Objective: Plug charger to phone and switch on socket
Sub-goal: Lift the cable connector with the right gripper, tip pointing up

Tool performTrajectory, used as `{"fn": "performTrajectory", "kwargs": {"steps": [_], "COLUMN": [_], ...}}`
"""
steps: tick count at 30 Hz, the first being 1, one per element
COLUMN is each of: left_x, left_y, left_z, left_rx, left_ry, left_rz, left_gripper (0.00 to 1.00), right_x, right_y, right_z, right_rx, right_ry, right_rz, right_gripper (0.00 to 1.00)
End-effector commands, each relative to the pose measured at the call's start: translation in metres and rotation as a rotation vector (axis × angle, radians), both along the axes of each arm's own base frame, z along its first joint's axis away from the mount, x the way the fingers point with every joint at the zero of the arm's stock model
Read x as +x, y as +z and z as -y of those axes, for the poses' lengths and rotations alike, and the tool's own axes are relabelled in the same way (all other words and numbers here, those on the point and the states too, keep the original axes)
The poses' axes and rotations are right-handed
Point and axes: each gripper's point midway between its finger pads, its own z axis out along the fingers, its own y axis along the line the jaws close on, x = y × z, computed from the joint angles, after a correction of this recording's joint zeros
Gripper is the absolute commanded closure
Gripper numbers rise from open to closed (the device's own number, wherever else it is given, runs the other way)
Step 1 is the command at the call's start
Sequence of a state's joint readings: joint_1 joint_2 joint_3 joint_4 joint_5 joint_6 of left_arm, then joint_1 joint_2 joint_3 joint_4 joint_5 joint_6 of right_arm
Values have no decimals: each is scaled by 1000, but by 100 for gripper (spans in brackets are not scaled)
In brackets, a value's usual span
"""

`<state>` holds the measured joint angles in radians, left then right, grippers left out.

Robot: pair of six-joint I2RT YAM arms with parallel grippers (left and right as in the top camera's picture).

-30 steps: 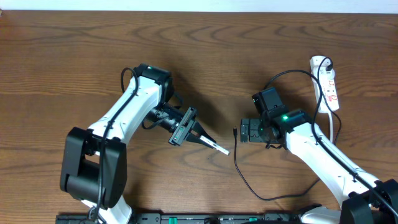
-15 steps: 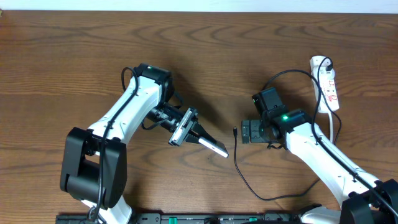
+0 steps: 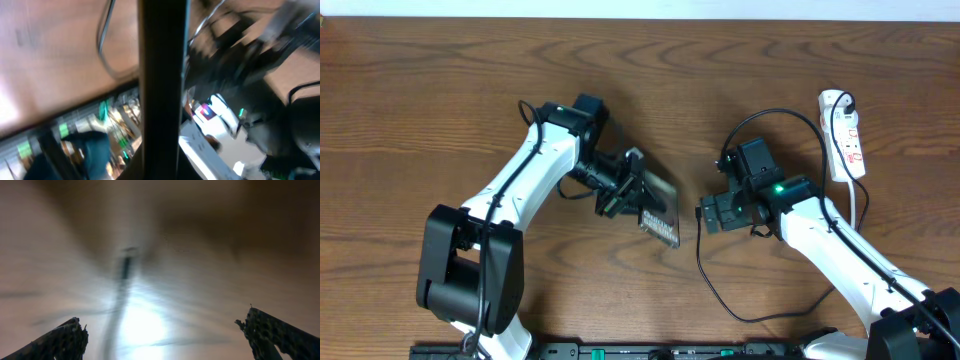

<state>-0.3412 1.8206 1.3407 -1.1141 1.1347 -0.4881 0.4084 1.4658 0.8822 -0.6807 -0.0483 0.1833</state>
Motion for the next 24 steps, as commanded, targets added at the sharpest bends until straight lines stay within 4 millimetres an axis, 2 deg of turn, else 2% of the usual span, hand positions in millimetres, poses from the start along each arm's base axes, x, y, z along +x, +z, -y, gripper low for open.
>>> {"fn": "performTrajectory", "kwargs": {"steps": [1, 4, 6, 8, 12, 14, 18, 20, 22, 24], "left_x": [35, 58, 72, 82, 89, 88, 84, 83, 82, 82], "left_y": [7, 7, 7, 7, 6, 6, 6, 6, 6, 6], "left_z": [-15, -41, -63, -82, -104, -108, -107, -107, -107, -107], "left_rx": [-26, -21, -14, -8, 1, 4, 1, 1, 1, 2], "left_ry": [46, 140, 209, 269, 335, 344, 324, 319, 319, 319], "left_rz": [175, 189, 189, 189, 171, 157, 167, 167, 161, 159], "left_gripper": [93, 93, 92, 93, 93, 93, 93, 93, 93, 93], "right_x": [-18, -11, -10, -11, -20, -28, -40, -38, -36, -38], "right_y": [18, 21, 15, 7, -17, -32, -57, -59, -57, -59], "right_z": [-57, -64, -60, -59, -62, -63, -59, -56, -49, -32], "right_rx": [356, 384, 341, 290, 213, 181, 128, 131, 129, 78], "right_ry": [-9, -53, -138, -167, -211, -214, -261, -282, -310, -348], "right_rz": [-136, -122, -127, -126, -176, -225, -317, -327, -334, -341], "right_gripper": [1, 34, 41, 54, 54, 55, 65, 75, 78, 81]}}
